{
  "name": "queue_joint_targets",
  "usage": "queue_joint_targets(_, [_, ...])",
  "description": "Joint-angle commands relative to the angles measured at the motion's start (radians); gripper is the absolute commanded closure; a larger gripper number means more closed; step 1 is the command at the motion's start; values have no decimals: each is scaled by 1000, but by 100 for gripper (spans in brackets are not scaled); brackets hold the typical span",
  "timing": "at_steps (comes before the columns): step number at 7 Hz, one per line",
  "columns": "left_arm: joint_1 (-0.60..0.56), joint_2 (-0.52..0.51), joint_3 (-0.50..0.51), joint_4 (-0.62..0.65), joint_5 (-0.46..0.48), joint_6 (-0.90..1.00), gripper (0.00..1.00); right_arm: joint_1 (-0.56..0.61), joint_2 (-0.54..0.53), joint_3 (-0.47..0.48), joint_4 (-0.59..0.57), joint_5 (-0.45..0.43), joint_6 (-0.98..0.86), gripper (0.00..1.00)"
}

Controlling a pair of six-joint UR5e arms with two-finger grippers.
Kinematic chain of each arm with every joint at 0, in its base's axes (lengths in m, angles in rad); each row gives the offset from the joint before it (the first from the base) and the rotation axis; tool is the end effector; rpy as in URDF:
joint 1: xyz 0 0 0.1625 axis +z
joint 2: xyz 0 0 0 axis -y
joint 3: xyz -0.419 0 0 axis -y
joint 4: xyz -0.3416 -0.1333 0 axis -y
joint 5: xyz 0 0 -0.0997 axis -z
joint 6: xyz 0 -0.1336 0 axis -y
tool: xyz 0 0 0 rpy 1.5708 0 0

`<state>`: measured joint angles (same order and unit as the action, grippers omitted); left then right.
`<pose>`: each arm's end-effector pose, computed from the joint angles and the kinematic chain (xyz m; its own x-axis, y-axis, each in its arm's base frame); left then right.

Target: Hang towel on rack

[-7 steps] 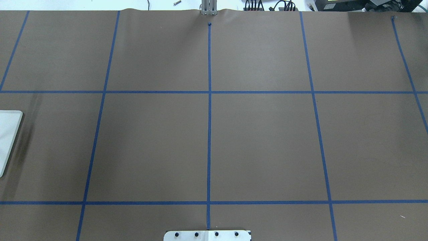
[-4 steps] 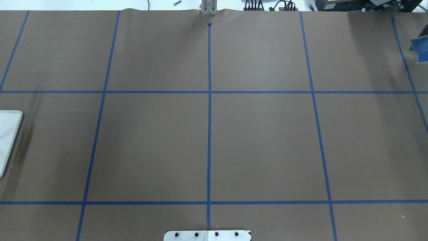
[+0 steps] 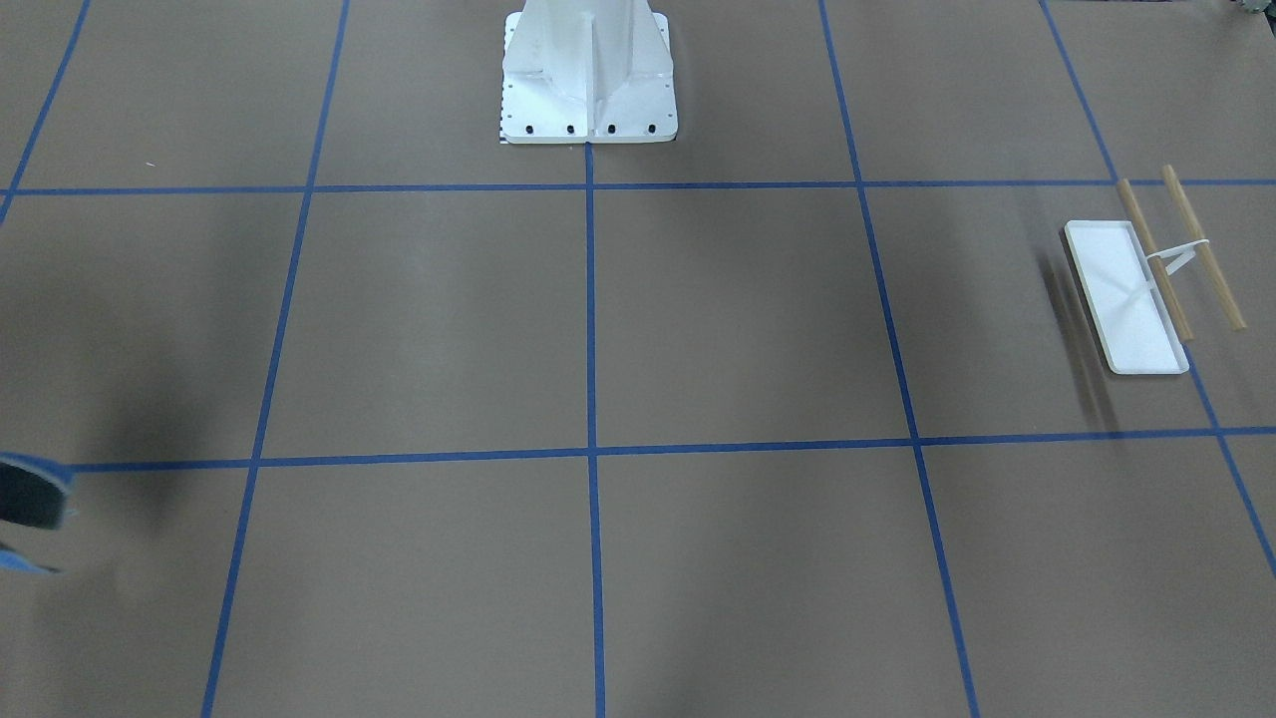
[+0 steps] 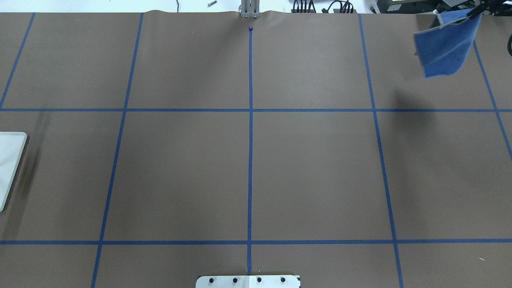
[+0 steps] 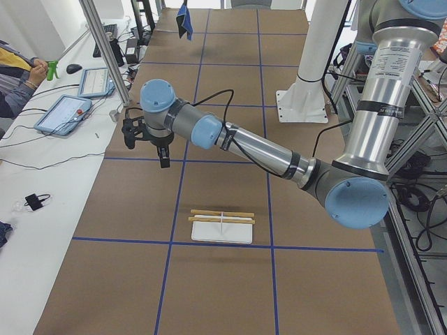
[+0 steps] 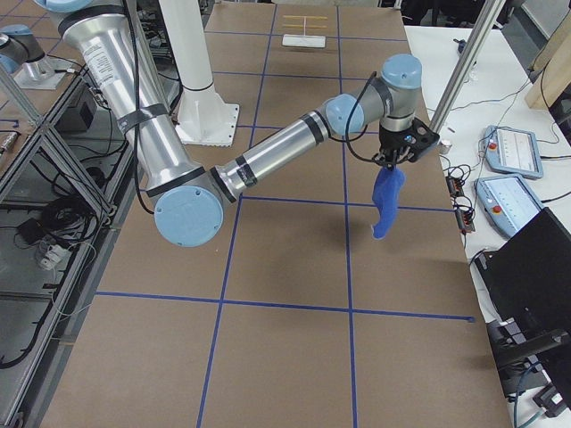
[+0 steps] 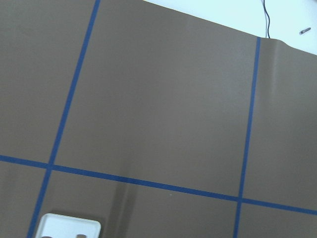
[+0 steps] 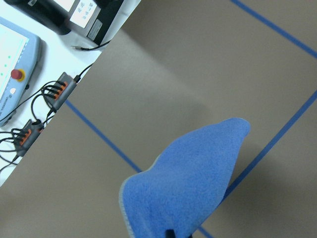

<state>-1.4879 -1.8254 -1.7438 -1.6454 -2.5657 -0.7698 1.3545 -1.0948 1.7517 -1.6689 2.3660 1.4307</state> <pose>0.0234 -0.5387 0.4421 0.4162 -0.2867 -0.8629 0.3023 0.9386 -0.1660 -0.0910 -0.5909 0.3528 0.2643 0.7474 0.6095 -0.5713 0.6305 -0.5254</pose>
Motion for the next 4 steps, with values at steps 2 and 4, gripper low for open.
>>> queue_joint_targets(2, [75,-110,44,-59,-165,-335,2,-112,140,103,-6,82,199,100])
queue_joint_targets(4, [156,-143,59,-229,-163,-463,2,-205,248,101,-5,8,351,100])
